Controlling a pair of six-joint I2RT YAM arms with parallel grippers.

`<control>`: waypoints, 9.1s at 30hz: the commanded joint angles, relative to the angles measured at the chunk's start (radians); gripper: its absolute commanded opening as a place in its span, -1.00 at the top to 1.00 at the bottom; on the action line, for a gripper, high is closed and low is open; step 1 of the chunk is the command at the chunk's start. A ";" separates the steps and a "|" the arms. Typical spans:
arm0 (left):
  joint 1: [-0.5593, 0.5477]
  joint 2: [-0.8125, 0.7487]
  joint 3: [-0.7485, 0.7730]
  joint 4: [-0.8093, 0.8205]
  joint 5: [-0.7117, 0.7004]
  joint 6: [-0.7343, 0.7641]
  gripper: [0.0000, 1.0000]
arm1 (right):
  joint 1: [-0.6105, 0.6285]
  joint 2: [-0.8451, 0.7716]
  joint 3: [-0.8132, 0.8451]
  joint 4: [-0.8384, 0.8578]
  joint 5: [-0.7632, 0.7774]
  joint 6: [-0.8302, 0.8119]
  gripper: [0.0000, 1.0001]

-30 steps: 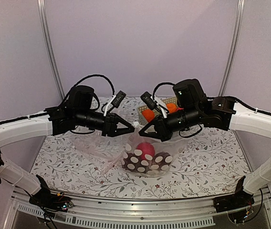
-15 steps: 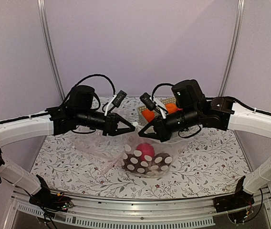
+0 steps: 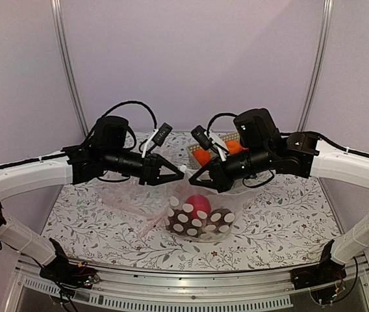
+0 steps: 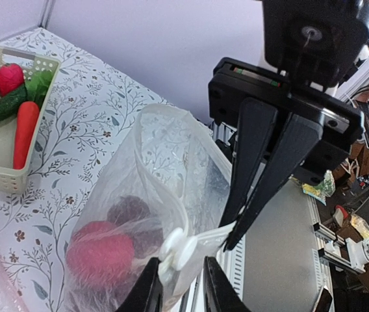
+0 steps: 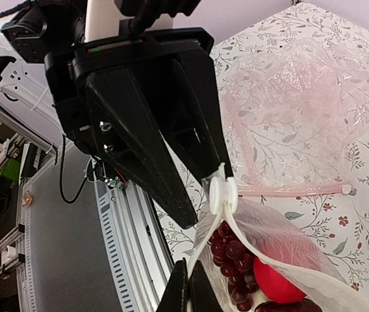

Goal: Place the food in the zip-top bag and seal the zipper
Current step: Pass from the right arm to the left, then hold the zipper from the zipper food storage bag, then zip the zipper on the zipper food storage bag, then place the zipper food storage bag at the center of the board.

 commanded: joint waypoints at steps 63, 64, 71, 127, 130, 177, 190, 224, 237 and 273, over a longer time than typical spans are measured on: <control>0.028 -0.014 0.095 -0.288 0.094 0.269 1.00 | 0.003 0.140 0.220 -0.077 -0.067 -0.104 0.28; 0.029 -0.015 0.095 -0.288 0.094 0.268 1.00 | 0.003 0.142 0.219 -0.078 -0.066 -0.104 0.31; 0.035 -0.017 0.092 -0.279 0.090 0.261 1.00 | 0.003 0.150 0.217 -0.090 -0.070 -0.107 0.40; 0.154 -0.045 0.043 -0.181 0.039 0.151 1.00 | 0.003 0.097 0.166 -0.172 0.091 -0.134 0.97; 0.160 -0.049 0.041 -0.175 0.036 0.147 1.00 | 0.003 0.095 0.165 -0.175 0.097 -0.135 0.97; 0.295 -0.064 0.006 -0.150 -0.088 0.074 1.00 | 0.003 0.034 0.091 -0.266 0.201 -0.113 0.99; 0.337 -0.062 -0.002 -0.147 -0.109 0.058 1.00 | 0.002 0.005 0.060 -0.287 0.228 -0.096 1.00; 0.428 -0.050 -0.014 -0.135 -0.132 0.022 1.00 | 0.002 -0.073 -0.012 -0.318 0.293 -0.069 1.00; 0.455 -0.049 -0.020 -0.126 -0.138 0.009 1.00 | 0.002 -0.110 -0.039 -0.326 0.316 -0.060 1.00; 0.178 -0.064 -0.175 0.106 -0.012 -0.060 1.00 | 0.003 -0.314 -0.193 -0.223 0.639 0.073 1.00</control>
